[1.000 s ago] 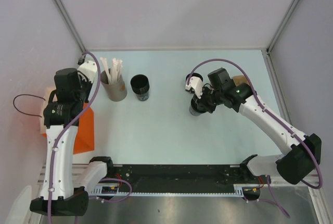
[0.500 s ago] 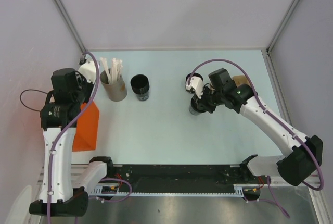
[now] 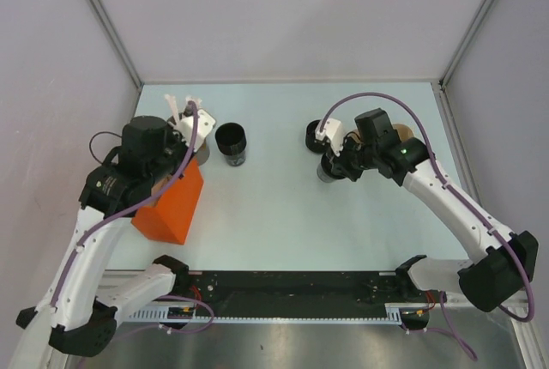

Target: Pack the takeout coffee

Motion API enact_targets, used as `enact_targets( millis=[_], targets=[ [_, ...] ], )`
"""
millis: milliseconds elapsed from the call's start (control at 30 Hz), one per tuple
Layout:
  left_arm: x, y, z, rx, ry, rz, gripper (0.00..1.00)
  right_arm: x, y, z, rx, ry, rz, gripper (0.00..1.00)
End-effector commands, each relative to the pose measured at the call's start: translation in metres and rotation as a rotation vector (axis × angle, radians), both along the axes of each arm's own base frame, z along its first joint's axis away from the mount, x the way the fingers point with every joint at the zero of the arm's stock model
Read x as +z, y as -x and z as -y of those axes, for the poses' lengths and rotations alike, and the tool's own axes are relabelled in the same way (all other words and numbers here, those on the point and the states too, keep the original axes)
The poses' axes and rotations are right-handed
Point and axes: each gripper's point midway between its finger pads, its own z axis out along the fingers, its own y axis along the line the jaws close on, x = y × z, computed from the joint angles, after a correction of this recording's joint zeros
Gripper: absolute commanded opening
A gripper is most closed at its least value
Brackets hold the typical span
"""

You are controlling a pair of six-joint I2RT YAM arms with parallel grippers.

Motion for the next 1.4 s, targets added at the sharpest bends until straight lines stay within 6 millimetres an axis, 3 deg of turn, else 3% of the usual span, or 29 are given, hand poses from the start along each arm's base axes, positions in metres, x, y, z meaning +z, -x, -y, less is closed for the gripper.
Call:
enact_targets(
  millis=[0, 433, 667, 933, 1133, 1367],
  targets=[
    [-0.008, 0.004, 0.024, -0.06, 0.021, -0.037, 0.0, 0.024, -0.009, 0.006, -0.044, -0.067, 0.072, 0.0],
    [0.012, 0.034, 0.09, -0.4, 0.073, -0.077, 0.0, 0.04, -0.028, 0.042, -0.183, -0.11, 0.105, 0.0],
    [0.019, 0.051, 0.126, -0.564, 0.066, -0.102, 0.0, 0.044, -0.025, 0.059, -0.237, -0.125, 0.097, 0.0],
    [0.019, 0.062, 0.183, -0.735, -0.004, -0.078, 0.0, 0.052, -0.031, 0.08, -0.308, -0.145, 0.117, 0.0],
    [0.031, 0.076, 0.227, -0.85, -0.011, -0.021, 0.0, 0.055, -0.029, 0.096, -0.364, -0.122, 0.133, 0.0],
    [0.028, 0.093, 0.258, -0.934, -0.029, -0.011, 0.0, 0.062, -0.024, 0.107, -0.406, -0.1, 0.16, 0.0]
  ],
)
